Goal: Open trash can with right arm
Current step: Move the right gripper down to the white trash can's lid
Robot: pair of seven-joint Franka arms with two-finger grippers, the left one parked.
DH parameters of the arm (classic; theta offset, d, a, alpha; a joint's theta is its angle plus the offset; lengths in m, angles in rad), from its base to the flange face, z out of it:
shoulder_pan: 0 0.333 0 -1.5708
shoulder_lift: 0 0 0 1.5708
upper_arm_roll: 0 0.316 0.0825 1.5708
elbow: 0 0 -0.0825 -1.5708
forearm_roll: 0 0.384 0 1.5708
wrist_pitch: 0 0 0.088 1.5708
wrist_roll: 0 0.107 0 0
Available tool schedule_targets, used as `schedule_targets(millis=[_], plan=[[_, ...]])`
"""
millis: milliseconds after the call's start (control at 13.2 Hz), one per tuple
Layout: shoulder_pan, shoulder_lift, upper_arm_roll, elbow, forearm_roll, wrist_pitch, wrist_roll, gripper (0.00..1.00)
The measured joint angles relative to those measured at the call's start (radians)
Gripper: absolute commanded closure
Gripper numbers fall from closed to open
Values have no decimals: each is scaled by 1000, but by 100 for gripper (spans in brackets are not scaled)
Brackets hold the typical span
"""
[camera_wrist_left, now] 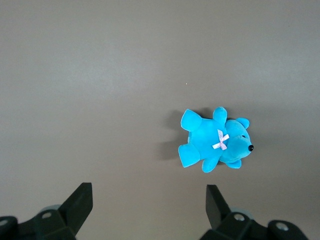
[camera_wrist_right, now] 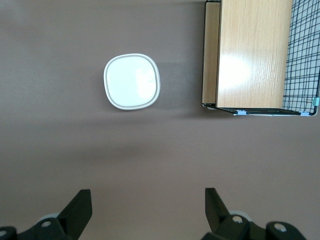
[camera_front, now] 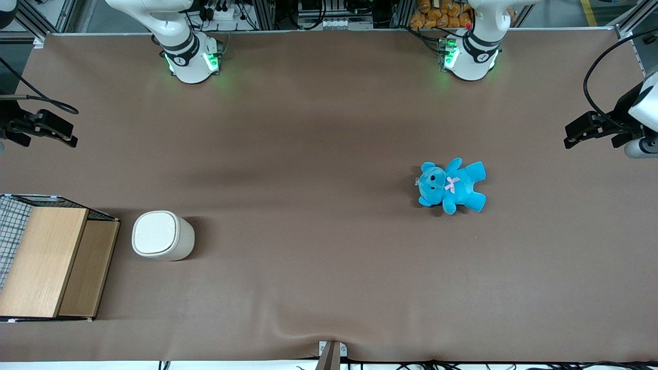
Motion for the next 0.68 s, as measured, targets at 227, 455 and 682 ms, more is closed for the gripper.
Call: schedule_targets(millis=[227, 455, 682], plan=[[16, 11, 2, 0, 5, 32, 0, 0], [29, 57, 2, -2, 53, 73, 2, 0], [36, 123, 2, -3, 73, 123, 8, 0]])
